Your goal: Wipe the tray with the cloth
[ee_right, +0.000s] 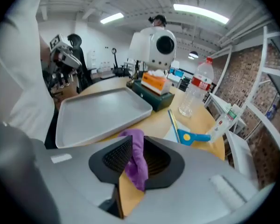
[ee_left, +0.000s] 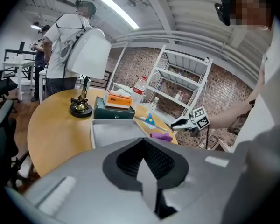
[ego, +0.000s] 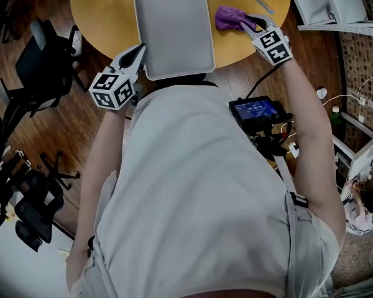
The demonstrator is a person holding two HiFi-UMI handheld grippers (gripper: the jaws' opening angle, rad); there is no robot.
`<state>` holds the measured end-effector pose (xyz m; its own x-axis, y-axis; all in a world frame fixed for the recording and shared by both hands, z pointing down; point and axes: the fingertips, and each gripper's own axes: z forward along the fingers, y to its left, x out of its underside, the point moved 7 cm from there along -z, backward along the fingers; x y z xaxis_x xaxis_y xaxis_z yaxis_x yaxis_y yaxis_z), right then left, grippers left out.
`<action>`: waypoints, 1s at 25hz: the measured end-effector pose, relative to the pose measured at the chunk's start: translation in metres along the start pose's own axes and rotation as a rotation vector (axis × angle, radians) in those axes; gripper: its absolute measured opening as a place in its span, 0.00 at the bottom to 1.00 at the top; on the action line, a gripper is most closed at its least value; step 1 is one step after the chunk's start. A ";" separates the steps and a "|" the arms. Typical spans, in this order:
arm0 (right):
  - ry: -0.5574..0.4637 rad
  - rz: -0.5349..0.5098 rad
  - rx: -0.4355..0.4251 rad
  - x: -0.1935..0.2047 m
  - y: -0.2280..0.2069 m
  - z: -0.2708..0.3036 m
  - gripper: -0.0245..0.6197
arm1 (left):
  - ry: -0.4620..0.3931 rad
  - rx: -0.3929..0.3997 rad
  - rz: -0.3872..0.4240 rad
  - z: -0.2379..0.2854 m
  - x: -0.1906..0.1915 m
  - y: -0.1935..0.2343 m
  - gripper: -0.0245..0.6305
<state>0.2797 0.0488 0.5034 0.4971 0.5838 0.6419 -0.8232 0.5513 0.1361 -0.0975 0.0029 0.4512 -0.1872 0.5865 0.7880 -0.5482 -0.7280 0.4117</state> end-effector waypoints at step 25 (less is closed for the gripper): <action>-0.486 0.057 -0.189 -0.137 0.044 -0.070 0.04 | -0.109 0.091 0.092 0.016 -0.069 -0.007 0.04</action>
<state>0.1951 0.0350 0.3684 0.2313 0.2966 0.9266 -0.7588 0.6510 -0.0190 -0.0672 -0.0381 0.4009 -0.1414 0.4775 0.8672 -0.4558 -0.8090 0.3711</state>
